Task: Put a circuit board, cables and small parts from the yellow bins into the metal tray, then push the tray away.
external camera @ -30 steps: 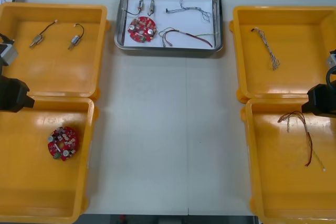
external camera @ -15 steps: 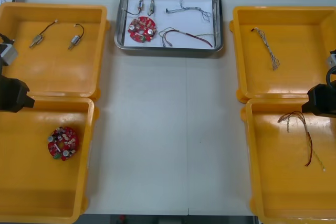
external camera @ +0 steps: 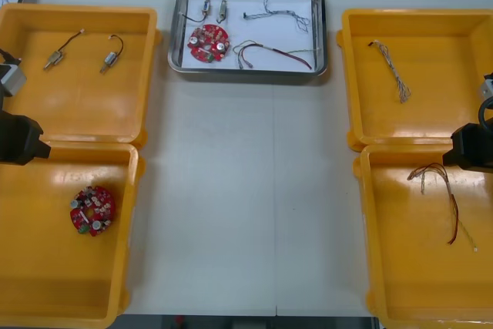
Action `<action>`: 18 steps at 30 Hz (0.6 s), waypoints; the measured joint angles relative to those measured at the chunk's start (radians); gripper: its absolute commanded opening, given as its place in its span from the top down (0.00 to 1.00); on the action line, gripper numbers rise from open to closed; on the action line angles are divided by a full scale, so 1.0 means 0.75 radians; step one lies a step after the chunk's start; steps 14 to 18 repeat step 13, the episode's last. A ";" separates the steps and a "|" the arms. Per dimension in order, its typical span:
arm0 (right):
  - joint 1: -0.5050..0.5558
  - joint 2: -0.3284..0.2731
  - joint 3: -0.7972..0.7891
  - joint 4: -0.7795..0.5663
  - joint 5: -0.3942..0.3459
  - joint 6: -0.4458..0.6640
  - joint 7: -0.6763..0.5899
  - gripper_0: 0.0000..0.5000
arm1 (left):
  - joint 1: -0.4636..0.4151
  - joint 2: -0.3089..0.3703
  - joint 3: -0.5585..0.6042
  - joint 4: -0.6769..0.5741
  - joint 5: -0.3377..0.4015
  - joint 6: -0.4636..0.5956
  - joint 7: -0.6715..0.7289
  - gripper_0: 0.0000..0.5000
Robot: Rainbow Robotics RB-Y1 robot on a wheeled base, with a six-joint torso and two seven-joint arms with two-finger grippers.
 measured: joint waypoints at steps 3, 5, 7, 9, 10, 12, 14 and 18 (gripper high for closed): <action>0.000 0.000 0.000 0.000 0.000 0.000 0.000 0.00 | 0.000 0.000 0.000 0.000 0.000 0.000 0.000 0.00; 0.000 0.000 0.000 0.000 0.000 0.000 0.000 0.00 | 0.000 0.000 0.000 0.000 0.000 0.000 0.000 0.00; 0.000 0.000 0.000 0.000 0.000 0.000 0.000 0.00 | 0.000 0.000 0.000 0.000 0.000 0.000 0.000 0.00; 0.000 0.000 0.000 0.000 0.000 0.000 0.000 0.00 | 0.000 0.000 0.000 0.000 0.000 0.000 0.000 0.00; 0.000 0.000 0.000 0.000 0.000 0.000 0.000 0.00 | 0.000 0.000 0.000 0.000 0.000 0.000 0.000 0.00; 0.000 0.000 0.000 0.000 0.000 0.000 0.000 0.00 | 0.000 0.000 0.000 0.000 0.000 0.000 0.000 0.00; 0.000 0.000 0.000 0.000 0.000 0.000 0.000 0.00 | 0.000 0.000 0.000 0.000 0.000 0.000 0.000 0.00; 0.000 0.000 0.000 0.000 0.000 0.000 0.000 0.00 | 0.000 0.000 0.000 0.000 0.000 0.000 0.000 0.00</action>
